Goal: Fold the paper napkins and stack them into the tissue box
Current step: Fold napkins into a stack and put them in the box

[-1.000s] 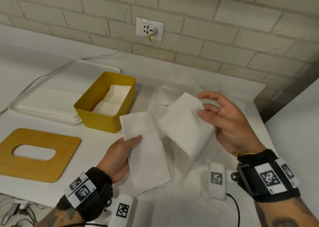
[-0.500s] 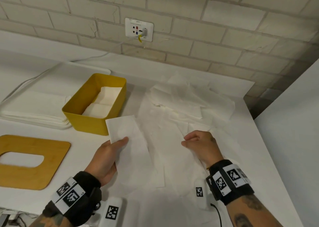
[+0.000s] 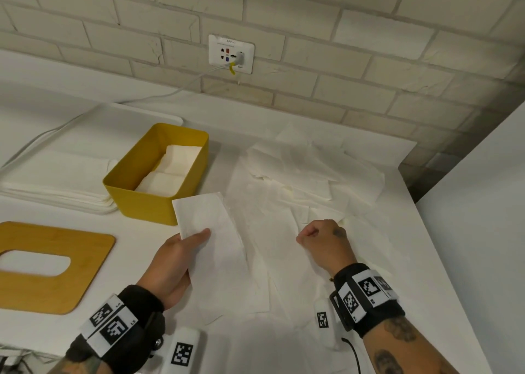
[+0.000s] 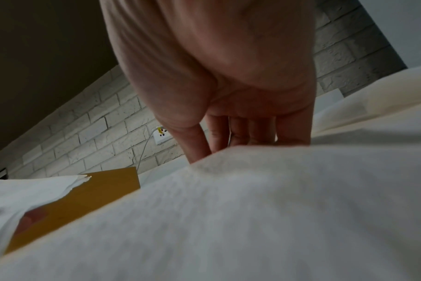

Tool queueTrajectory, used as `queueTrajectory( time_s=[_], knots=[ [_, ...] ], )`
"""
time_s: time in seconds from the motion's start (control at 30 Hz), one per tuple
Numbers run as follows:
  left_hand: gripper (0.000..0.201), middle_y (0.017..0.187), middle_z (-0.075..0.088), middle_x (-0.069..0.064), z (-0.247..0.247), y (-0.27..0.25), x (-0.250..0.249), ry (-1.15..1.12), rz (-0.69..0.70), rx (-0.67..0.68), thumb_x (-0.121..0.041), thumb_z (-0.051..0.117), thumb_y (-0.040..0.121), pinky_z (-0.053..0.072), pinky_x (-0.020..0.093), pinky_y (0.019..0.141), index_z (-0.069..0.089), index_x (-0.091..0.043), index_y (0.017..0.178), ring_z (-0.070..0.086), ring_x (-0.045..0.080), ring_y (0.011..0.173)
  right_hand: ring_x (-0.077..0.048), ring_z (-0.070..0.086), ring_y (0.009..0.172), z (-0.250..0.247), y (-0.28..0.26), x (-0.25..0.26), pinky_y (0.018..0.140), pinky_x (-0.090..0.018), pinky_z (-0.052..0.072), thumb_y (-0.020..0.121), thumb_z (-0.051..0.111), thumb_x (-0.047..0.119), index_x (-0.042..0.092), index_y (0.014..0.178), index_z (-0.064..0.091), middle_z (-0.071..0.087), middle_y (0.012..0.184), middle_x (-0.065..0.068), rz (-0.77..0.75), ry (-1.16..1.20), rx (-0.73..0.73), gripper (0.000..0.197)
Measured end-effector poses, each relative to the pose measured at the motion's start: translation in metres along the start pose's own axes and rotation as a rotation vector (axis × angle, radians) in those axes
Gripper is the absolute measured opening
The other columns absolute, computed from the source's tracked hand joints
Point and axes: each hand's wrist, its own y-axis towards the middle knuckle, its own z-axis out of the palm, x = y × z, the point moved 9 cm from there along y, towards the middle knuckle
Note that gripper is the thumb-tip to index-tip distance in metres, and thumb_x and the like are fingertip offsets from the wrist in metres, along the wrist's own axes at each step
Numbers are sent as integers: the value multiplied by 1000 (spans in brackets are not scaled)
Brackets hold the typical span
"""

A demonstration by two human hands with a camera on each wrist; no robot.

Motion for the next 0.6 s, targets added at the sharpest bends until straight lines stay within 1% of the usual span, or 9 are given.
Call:
queueTrajectory(
  time_s=[0.1, 0.17, 0.23, 0.3, 0.33, 0.37, 0.43, 0.53, 0.6],
  knots=[
    [19, 101, 79, 8, 0, -1, -1, -6, 2, 7, -20, 59, 101, 56, 44, 83, 64, -12, 117, 74, 30, 97, -20, 61, 101, 0, -5, 5, 95, -34, 51, 96, 63, 17, 14, 90, 67, 62, 103, 1, -46, -3, 9, 7],
    [20, 102, 79, 8, -1, -1, -3, -11, 10, 9, -20, 59, 101, 56, 44, 83, 64, -12, 118, 74, 30, 97, -15, 55, 107, -12, -15, 27, 95, -26, 44, 98, 62, 18, 20, 89, 63, 56, 110, 4, -208, 29, -26, 9],
    [21, 104, 79, 9, -1, -1, -7, -15, 21, 12, -20, 59, 101, 57, 43, 82, 65, -11, 119, 76, 28, 94, -7, 59, 100, -34, -29, 54, 85, -17, 44, 98, 63, 18, 23, 90, 63, 62, 106, 11, -353, 185, -50, 10],
    [22, 105, 79, 9, 1, 0, -12, -26, 32, 17, -19, 59, 101, 57, 42, 80, 65, -11, 120, 77, 25, 90, -3, 60, 75, -56, -42, 77, 68, -12, 44, 99, 62, 16, 22, 93, 62, 67, 84, 14, -418, 449, -21, 9],
    [22, 105, 79, 9, 4, 1, -15, -33, 39, 23, -18, 59, 101, 58, 41, 78, 66, -11, 121, 77, 25, 90, -4, 56, 66, -65, -48, 87, 62, -14, 42, 99, 62, 14, 21, 93, 60, 66, 76, 12, -440, 572, -2, 9],
    [23, 107, 79, 9, 8, 1, -18, -41, 46, 35, -17, 59, 101, 59, 40, 78, 66, -11, 122, 77, 25, 91, -7, 55, 66, -72, -53, 97, 63, -18, 43, 99, 62, 11, 22, 94, 60, 66, 75, 9, -460, 684, 14, 12],
    [27, 112, 77, 10, 19, 0, -24, -48, 53, 73, -17, 58, 101, 60, 39, 81, 65, -11, 127, 76, 27, 99, -13, 63, 76, -79, -62, 115, 66, -26, 49, 94, 63, 5, 21, 101, 59, 72, 84, 1, -499, 917, 84, 18],
    [32, 120, 75, 11, 36, -3, -25, -46, 40, 144, -17, 57, 102, 55, 48, 98, 64, -11, 133, 72, 31, 110, -14, 70, 79, -69, -70, 133, 63, -24, 57, 84, 62, 6, 21, 113, 60, 74, 93, -3, -507, 1195, 246, 33],
    [31, 123, 73, 12, 49, -7, -23, -53, 29, 196, -18, 55, 103, 51, 52, 104, 63, -13, 133, 70, 33, 115, -18, 71, 86, -47, -67, 130, 71, -27, 60, 85, 62, 4, 22, 116, 63, 75, 99, -6, -449, 1205, 281, 36]
  ],
)
